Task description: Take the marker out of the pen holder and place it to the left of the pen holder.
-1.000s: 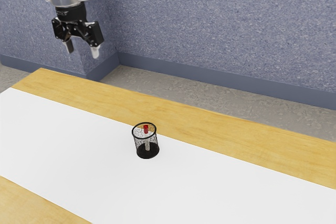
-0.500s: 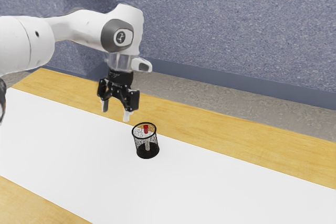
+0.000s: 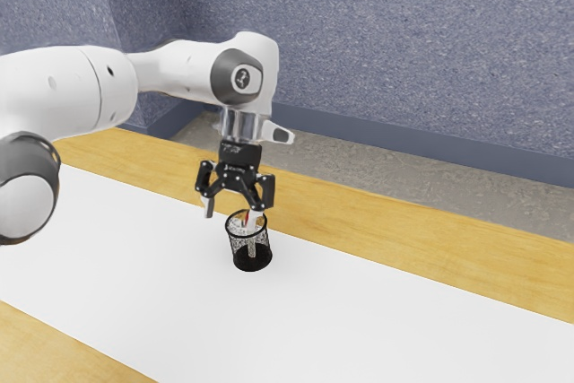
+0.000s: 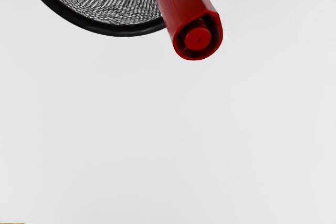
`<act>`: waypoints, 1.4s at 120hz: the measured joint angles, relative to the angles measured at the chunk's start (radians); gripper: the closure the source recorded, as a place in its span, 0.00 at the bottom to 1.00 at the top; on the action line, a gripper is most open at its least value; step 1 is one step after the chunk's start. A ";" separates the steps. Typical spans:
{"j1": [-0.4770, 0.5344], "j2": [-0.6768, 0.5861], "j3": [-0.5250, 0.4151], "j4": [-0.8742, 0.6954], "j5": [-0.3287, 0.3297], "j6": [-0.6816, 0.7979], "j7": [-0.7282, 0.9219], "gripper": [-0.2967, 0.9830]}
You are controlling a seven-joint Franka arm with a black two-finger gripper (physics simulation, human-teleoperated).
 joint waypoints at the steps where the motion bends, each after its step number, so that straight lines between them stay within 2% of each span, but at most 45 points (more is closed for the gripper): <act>1: 0.000 0.008 -0.002 0.009 -0.008 -0.001 -0.006 0.23; 12: 0.016 0.097 -0.020 0.094 -0.069 -0.009 -0.067 0.23; 27: 0.056 0.139 -0.024 0.117 -0.107 -0.012 -0.137 0.23; 68: 0.109 0.170 -0.024 0.121 -0.128 0.019 -0.268 0.24; 86: 0.109 0.188 -0.042 0.134 -0.138 0.047 -0.310 0.27; 106: 0.114 0.190 -0.049 0.157 -0.145 0.069 -0.348 0.37; 144: 0.117 0.189 -0.048 0.171 -0.144 0.084 -0.393 0.71; 168: 0.113 0.184 -0.048 0.173 -0.139 0.086 -0.405 0.80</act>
